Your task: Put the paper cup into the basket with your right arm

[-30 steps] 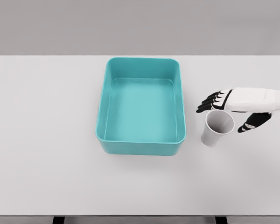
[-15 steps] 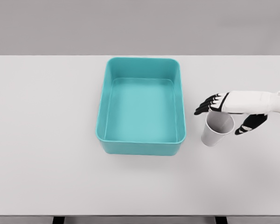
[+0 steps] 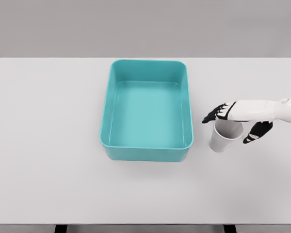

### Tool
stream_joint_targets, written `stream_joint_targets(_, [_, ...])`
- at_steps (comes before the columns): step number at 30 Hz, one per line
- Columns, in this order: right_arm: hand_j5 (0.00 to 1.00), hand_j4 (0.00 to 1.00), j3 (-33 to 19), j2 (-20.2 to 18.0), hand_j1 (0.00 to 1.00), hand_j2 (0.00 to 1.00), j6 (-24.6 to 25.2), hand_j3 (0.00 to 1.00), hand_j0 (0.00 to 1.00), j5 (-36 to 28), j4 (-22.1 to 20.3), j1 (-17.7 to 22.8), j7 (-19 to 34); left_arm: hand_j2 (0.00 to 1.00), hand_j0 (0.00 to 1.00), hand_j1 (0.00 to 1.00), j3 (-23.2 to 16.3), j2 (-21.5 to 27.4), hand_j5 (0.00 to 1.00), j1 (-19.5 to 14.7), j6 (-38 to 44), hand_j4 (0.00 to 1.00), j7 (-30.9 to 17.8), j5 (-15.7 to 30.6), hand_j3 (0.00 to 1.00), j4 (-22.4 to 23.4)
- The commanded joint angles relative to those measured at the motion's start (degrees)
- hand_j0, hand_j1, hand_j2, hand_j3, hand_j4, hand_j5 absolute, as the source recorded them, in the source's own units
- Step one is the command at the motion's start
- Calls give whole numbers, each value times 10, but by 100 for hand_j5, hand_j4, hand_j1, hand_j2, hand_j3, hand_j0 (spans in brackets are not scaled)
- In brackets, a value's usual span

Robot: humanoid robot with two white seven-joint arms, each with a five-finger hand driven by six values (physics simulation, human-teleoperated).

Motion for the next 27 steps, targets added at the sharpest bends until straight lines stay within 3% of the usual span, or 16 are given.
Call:
stream_joint_targets(1, [100,100,2,2,100,100,2,100,100,-2,6,0,-1,100,100,100,0,0,100,0,0,100,0,0,100,0])
stream_joint_targets(10, [98,98,12,25,98,98,0,98,98,6,37,3,-4,100,100,100,0,0,100,0,0,100,0,0,100,0])
stream_joint_targets(12, [88,88,13,25,88,88,-2,88,88,7,36,3,-3,100,100,100,0,0,100,0,-1,100,0,0,100,0])
stream_joint_targets(13, [64,64,13,23,64,64,-4,64,64,7,36,3,4,100,100,100,0,0,100,0,-1,100,0,0,100,0])
stream_joint_targets(21, [64,64,5,9,64,64,-4,64,64,7,26,-2,2,100,100,100,0,0,100,0,-1,100,0,0,100,0])
stream_joint_targets(27, [65,65,-71,-20,65,65,-4,65,65,6,-25,-5,24,100,100,100,0,0,100,0,-1,100,0,1,100,0])
